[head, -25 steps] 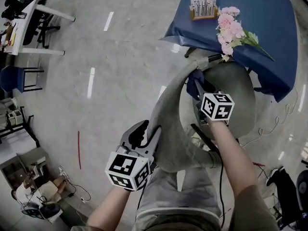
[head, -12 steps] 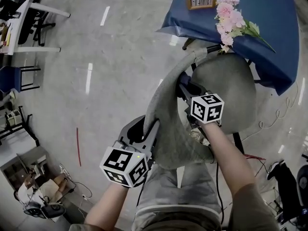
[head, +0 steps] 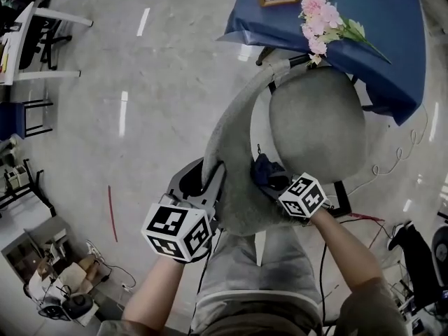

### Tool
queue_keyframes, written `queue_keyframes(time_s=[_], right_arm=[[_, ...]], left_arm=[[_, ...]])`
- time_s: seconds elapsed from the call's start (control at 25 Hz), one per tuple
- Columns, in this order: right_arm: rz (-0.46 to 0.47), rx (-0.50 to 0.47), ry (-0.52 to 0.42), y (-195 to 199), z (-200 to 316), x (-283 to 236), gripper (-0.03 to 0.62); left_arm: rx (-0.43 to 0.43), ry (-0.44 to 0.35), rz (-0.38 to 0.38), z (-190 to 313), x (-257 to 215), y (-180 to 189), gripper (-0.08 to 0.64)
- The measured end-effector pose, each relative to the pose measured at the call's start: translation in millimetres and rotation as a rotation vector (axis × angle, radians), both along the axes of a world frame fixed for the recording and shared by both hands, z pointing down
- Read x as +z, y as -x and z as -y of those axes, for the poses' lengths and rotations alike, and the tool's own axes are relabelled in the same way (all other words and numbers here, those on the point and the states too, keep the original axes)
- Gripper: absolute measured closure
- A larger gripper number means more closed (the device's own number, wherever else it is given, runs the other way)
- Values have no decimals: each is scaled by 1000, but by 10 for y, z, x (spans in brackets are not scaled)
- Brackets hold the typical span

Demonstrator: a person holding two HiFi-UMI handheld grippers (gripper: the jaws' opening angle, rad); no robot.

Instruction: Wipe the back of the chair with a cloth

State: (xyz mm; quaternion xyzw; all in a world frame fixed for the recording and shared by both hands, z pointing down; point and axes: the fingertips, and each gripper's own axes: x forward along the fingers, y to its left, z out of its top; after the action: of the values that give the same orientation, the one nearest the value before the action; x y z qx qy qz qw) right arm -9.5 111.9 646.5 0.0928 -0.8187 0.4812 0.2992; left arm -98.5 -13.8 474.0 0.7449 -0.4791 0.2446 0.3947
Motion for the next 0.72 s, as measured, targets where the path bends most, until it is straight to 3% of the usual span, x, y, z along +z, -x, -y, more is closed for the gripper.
queue_keyframes(time_s=[0.12, 0.24, 0.4, 0.52, 0.72], right_arm=[[-34, -171, 56, -321, -413, -90, 522], [-123, -332, 56, -745, -708, -89, 522], [-231, -405, 56, -1237, -841, -28, 522], [-204, -416, 14, -1169, -836, -59, 523], [-112, -424, -67, -602, -598, -104, 522]], left_arm=[[0, 1, -1, -2, 5, -4, 430], [-2, 0, -7, -1, 4, 1, 430], [3, 0, 9, -3, 1, -1, 430], [-1, -2, 9, -1, 6, -5, 431], [-33, 12, -4, 4, 26, -17, 437]])
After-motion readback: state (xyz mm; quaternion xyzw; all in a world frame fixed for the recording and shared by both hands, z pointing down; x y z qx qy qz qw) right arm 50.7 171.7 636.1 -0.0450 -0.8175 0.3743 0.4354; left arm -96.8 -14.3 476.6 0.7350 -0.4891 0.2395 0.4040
